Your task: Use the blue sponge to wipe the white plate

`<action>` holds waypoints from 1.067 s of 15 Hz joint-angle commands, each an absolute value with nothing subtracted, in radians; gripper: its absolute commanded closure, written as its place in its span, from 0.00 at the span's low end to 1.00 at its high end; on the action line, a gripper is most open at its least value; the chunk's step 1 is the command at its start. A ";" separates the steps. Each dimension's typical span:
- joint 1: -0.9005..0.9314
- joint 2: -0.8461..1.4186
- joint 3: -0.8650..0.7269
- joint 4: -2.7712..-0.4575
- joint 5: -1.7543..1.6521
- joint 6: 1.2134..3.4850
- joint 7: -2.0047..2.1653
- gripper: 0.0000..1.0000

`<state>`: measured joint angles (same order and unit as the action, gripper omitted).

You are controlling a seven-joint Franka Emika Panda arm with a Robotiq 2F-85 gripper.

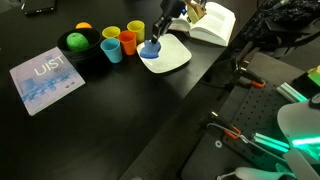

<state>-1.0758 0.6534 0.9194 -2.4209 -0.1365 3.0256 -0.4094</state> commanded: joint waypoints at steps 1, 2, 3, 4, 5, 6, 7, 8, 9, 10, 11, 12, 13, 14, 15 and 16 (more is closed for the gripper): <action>-1.161 0.593 1.069 -2.478 -0.114 3.018 -0.408 0.99; -1.179 0.594 1.110 -2.491 -0.116 3.024 -0.407 0.99; -1.185 0.590 1.138 -2.505 -0.123 3.036 -0.403 0.99; -1.181 0.583 1.155 -2.517 -0.135 3.049 -0.403 0.99; -1.165 0.570 1.160 -2.527 -0.155 3.059 -0.411 0.99; -1.150 0.560 1.161 -2.531 -0.170 3.062 -0.417 0.99; -1.132 0.556 1.157 -2.534 -0.187 3.061 -0.426 0.99; -1.110 0.552 1.147 -2.532 -0.203 3.058 -0.434 0.99; -1.091 0.549 1.137 -2.530 -0.218 3.056 -0.441 0.99; -1.066 0.549 1.122 -2.526 -0.234 3.054 -0.453 0.99; -1.045 0.553 1.110 -2.519 -0.247 3.050 -0.464 0.99; -1.015 0.552 1.093 -2.512 -0.261 3.047 -0.475 0.99; -0.990 0.558 1.079 -2.507 -0.271 3.046 -0.489 0.99; -0.958 0.560 1.057 -2.501 -0.286 3.048 -0.504 0.99; -0.928 0.565 1.036 -2.494 -0.296 3.048 -0.516 0.99; -0.891 0.567 1.005 -2.486 -0.306 3.052 -0.530 0.99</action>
<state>-0.9828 0.5753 1.0733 -2.5127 -0.2728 3.0322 -0.4917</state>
